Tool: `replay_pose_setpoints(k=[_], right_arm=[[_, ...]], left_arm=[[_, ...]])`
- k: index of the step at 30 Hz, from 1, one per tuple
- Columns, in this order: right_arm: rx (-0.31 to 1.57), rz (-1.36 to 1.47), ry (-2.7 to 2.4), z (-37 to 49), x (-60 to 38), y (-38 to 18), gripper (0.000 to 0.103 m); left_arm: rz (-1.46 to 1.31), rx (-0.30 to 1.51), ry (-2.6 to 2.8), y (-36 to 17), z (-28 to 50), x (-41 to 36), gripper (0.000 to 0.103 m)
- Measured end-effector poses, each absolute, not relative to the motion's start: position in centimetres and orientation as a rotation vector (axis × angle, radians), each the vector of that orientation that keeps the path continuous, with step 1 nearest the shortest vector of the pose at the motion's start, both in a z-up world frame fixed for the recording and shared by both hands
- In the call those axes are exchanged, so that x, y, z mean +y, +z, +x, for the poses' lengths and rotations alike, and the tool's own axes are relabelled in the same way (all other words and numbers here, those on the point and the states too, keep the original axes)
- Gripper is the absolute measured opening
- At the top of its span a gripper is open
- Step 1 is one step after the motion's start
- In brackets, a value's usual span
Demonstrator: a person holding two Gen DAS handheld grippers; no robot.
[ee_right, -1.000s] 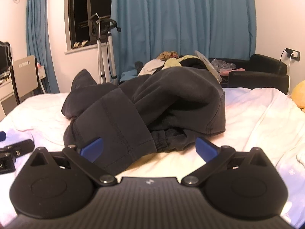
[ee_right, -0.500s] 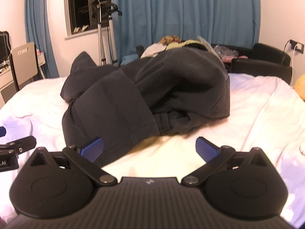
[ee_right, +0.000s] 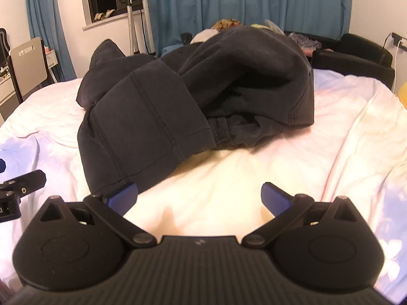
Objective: Fold clothes
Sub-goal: 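Move both grippers open toward the dark clothing pile on the bed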
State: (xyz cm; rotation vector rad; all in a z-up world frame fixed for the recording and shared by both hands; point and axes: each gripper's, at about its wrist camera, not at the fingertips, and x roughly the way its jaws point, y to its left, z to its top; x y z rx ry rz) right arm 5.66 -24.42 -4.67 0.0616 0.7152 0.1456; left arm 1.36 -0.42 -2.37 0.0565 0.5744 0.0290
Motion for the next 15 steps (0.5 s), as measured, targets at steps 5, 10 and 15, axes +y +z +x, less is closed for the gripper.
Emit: replay_pose_setpoints(k=[5, 10, 15], right_arm=[[0.754, 0.067, 0.143, 5.9, -24.4, -5.2, 0.103], [0.832, 0.094, 0.136, 6.5, -24.6, -6.3, 0.103], [0.874, 0.124, 0.133, 6.7, -24.8, -7.0, 0.103]], left_arm=[[0.066, 0.593, 0.025, -2.5, 1.4, -0.6, 0.103], [0.079, 0.620, 0.021, -2.8, 1.6, -0.7, 0.103], [0.090, 0.630, 0.013, -3.0, 1.7, -0.9, 0.103]])
